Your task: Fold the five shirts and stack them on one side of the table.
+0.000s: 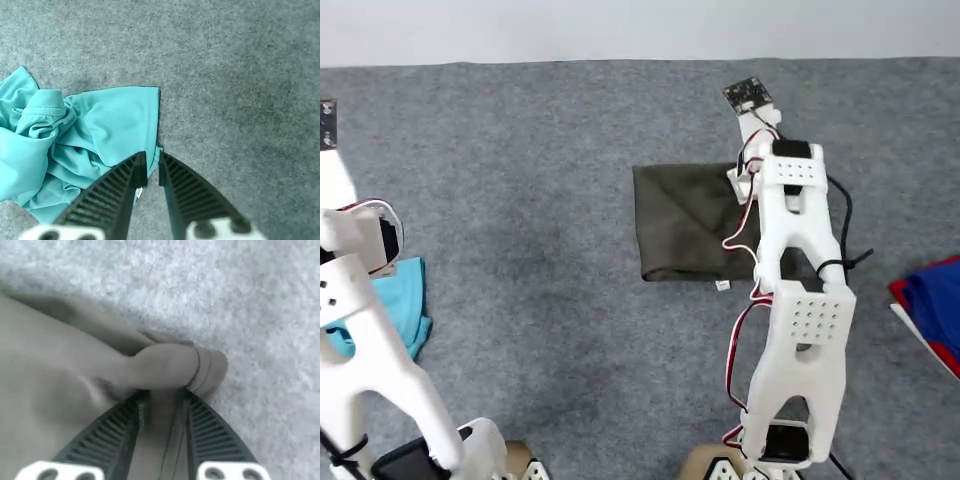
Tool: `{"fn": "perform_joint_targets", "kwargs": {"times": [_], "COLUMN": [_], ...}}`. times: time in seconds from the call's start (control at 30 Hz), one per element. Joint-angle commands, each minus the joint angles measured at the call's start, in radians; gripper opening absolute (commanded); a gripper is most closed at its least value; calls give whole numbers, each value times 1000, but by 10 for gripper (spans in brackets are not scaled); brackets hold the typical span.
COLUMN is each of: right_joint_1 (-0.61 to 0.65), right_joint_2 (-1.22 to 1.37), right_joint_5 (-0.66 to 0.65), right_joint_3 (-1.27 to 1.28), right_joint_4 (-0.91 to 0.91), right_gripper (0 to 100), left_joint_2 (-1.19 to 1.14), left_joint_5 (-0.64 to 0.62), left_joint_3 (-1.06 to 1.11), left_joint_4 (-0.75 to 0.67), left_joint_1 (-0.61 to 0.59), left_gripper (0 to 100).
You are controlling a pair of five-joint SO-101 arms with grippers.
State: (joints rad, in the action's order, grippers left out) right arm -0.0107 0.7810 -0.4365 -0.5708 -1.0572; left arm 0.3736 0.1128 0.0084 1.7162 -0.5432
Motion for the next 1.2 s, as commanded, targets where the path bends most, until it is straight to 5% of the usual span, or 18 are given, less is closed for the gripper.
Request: {"fn": "perform_joint_targets", "kwargs": {"times": [0.0,0.33,0.57,1.17], "right_joint_1": [31,97,93,67], "right_joint_2": [-157,-286,-246,-59], "right_joint_5": [-3,281,482,482], "right_joint_3": [-58,-58,-55,-60], "right_joint_4": [-99,-455,-536,-463], "right_gripper": [112,117,292,302], "left_joint_2": [32,26,25,31], "left_joint_5": [-5,-5,-3,-3], "left_joint_3": [1,1,1,47], "left_joint_4": [8,5,2,6], "left_joint_1": [5,6,6,6], "left_gripper": [51,51,51,51]}}
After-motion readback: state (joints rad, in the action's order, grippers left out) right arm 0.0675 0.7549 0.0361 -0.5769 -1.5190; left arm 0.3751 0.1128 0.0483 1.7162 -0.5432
